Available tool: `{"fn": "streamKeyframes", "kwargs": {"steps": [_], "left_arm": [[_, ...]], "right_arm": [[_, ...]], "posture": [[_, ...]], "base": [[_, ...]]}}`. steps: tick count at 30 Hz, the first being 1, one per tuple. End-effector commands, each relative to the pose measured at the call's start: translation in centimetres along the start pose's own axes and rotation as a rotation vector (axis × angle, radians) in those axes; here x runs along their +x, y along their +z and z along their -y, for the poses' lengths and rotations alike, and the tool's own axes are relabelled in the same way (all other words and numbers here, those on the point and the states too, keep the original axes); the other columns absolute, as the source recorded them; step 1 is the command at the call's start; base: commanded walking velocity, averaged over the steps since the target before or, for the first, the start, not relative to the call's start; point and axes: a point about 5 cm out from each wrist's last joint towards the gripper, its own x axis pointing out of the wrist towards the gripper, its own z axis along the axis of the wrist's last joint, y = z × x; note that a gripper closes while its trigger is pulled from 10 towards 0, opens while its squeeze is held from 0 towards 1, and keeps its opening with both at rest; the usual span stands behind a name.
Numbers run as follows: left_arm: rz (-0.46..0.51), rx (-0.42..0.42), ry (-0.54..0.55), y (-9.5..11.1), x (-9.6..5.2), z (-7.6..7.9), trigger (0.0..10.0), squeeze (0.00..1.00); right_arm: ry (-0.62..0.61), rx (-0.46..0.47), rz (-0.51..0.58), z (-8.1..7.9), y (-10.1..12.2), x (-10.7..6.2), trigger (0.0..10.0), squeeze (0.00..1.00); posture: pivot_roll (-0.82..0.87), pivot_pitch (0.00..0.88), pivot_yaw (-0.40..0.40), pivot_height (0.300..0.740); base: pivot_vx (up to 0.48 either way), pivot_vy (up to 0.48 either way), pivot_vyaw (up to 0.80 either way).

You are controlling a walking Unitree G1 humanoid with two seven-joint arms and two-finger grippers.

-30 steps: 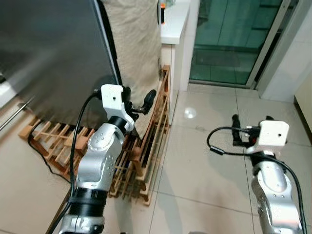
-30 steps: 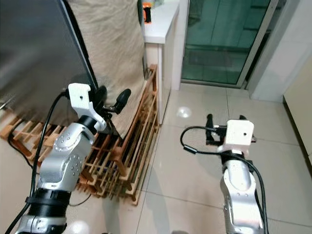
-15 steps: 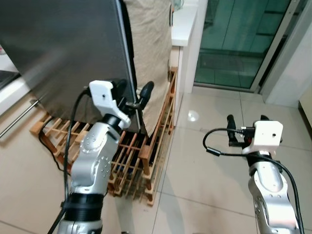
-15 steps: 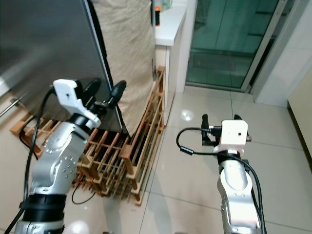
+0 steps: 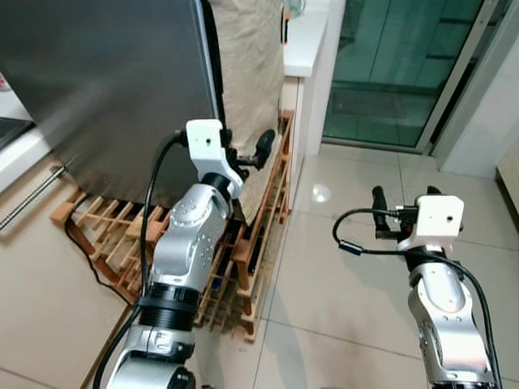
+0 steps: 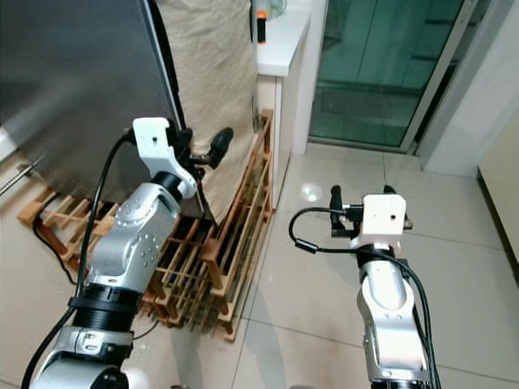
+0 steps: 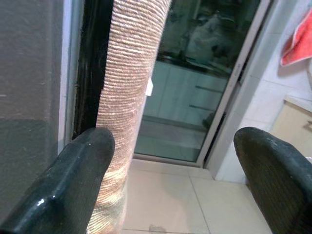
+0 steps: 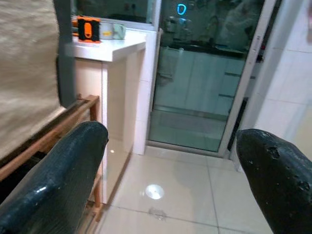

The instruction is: Restocking fridge

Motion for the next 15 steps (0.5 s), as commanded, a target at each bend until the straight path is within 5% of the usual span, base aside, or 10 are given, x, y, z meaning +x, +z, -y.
{"fn": "streamKeyframes", "kwargs": {"steps": [1,15], "left_arm": [[0.041,0.014,0.052,1.22,-0.18,-1.10,10.0,0.00],[0.058,0.001,0.111,1.32,-0.14,-1.55,10.0,0.00]], "right_arm": [[-0.008,-0.005,0.009,0.22,0.14,-0.12,10.0,0.75],[-0.001,-0.006,-0.003,0.10,-0.20,-0.03,10.0,0.75]], "posture": [[-0.24,0.000,0.074,0.740],[-0.23,0.000,0.071,0.740]], "base": [[0.000,0.000,0.00],[0.000,0.000,0.00]]}}
